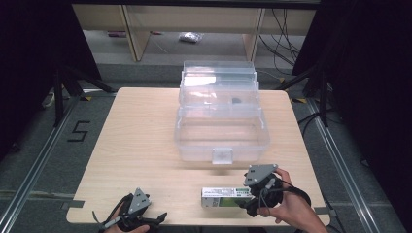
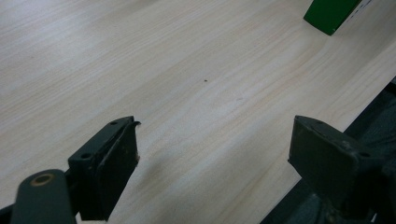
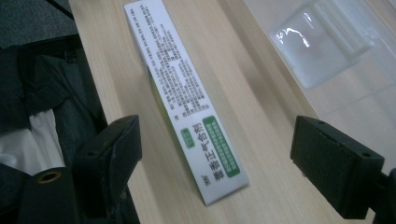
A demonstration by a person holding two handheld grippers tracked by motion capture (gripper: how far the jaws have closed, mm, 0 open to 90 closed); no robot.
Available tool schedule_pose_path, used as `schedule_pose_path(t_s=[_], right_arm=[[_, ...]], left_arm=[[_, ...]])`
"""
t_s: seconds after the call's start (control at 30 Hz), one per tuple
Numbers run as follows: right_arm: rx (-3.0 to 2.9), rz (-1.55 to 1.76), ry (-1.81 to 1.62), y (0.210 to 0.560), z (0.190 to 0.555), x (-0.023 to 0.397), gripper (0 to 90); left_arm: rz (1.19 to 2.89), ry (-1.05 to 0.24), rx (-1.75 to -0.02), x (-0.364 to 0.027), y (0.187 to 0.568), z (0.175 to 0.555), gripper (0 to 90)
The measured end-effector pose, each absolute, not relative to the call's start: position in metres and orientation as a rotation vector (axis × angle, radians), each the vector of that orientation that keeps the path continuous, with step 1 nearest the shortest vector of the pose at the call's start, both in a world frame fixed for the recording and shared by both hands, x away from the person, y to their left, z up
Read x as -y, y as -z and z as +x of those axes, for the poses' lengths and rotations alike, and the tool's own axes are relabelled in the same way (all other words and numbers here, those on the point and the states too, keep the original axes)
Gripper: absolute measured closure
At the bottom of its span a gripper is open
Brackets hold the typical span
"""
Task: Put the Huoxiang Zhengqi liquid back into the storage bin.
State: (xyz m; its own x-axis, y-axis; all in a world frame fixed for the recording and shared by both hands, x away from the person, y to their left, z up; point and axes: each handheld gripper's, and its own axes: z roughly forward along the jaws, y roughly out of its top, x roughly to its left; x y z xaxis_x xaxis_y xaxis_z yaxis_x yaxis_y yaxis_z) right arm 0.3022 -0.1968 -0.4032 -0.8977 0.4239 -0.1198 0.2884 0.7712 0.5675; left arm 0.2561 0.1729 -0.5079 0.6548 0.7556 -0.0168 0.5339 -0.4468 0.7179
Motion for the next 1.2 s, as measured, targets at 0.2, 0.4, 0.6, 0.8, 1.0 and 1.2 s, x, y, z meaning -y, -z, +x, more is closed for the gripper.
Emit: schedule_pose_path(t_s=[0.2, 0.4, 0.6, 0.8, 1.0, 1.2], right_arm=[[-2.754, 0.515, -0.768, 0.407, 0.307, 0.183, 17.0], [-2.766, 0.490, -0.727, 0.412, 0.310, 0.173, 17.0], [-2.815, 0.465, -0.679, 0.418, 0.313, 0.164, 17.0], [-2.832, 0.449, -0.639, 0.420, 0.315, 0.158, 18.2], [-2.852, 0.430, -0.614, 0.423, 0.316, 0.154, 19.0], [-2.870, 0.423, -0.583, 0.427, 0.318, 0.151, 20.7]], left_arm=[[2.157, -0.399, -0.996, -0.173, 0.508, 0.256, 15.0], [2.157, -0.399, -0.996, -0.173, 0.508, 0.256, 15.0], [2.157, -0.399, -0.998, -0.173, 0.508, 0.256, 15.0], [2.159, -0.388, -0.993, -0.173, 0.507, 0.255, 15.0], [2.158, -0.397, -0.995, -0.173, 0.508, 0.256, 15.0], [2.156, -0.397, -0.998, -0.173, 0.508, 0.255, 15.0]])
